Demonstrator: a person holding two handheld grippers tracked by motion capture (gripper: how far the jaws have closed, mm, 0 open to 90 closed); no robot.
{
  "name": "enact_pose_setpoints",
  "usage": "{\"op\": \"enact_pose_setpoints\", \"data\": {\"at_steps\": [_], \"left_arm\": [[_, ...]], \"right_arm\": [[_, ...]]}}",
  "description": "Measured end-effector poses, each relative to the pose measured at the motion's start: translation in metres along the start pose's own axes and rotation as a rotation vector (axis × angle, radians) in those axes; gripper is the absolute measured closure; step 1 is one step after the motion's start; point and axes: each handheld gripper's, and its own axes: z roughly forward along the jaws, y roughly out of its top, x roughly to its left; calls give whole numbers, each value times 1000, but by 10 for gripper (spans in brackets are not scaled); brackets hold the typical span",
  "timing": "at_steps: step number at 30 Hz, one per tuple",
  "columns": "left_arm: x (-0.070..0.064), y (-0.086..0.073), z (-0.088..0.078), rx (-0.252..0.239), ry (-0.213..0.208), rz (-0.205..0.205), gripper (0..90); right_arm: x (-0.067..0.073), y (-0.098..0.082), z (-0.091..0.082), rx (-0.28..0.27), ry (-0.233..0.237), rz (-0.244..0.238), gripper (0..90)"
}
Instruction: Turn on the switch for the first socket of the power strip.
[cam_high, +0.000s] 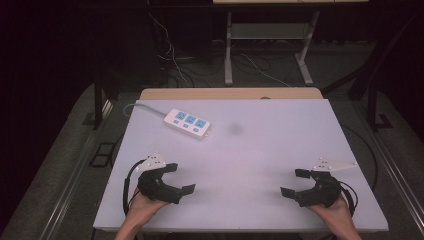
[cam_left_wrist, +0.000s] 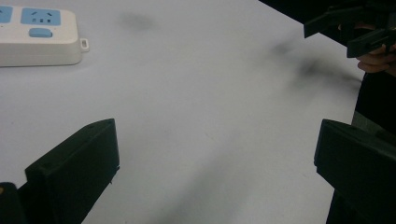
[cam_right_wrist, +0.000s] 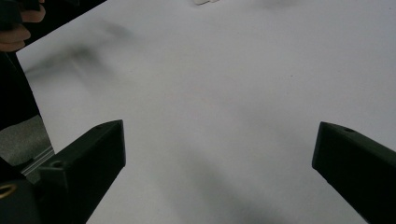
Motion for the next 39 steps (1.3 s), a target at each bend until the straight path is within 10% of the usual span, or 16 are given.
{"op": "enact_pose_setpoints", "data": {"at_steps": [39], "left_arm": [[24,42,-2,72,32,18,0]], "right_arm": [[0,0,0,0,-3,-3,22]]}}
